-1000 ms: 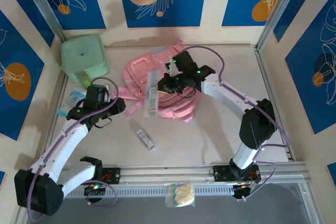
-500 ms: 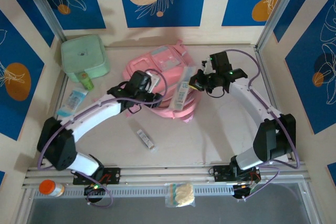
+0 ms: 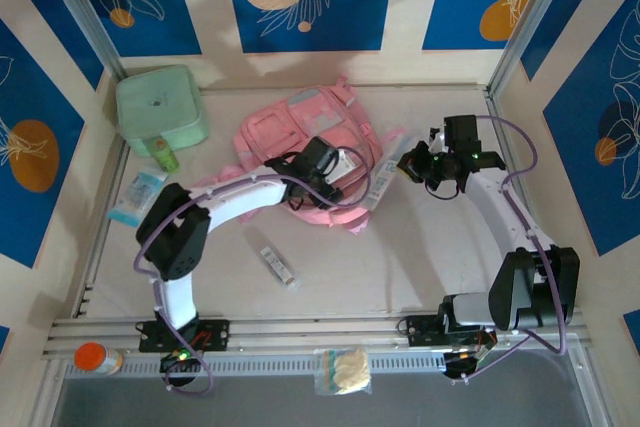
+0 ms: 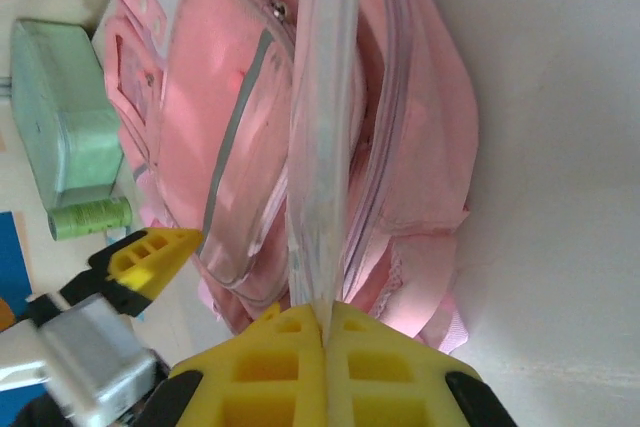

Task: Pack the student bag
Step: Open the student bag at the top-center of the table.

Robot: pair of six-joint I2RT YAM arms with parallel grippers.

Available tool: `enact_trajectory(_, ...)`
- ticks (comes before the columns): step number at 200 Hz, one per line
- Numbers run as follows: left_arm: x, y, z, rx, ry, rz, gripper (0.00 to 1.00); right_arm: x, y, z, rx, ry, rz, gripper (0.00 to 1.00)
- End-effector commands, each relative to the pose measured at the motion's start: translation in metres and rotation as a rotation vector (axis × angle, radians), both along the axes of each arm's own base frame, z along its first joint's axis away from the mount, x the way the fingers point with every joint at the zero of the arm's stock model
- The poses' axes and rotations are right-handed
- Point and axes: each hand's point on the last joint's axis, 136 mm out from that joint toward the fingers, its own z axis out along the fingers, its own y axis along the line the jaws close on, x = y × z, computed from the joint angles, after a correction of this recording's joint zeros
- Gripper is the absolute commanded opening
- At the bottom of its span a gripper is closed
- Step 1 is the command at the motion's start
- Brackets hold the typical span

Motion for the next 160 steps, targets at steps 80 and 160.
enact_trajectory(80,0.052,-0.013,-0.016,0.067,-0.046,0.103,0.53,-0.005,-0.003,0.009,0.036,-0.035,0.002,0.0)
enact_trajectory(160,0.05,-0.008,0.024,0.016,-0.067,0.108,0.0,-0.009,-0.009,0.018,0.03,-0.054,-0.024,0.0)
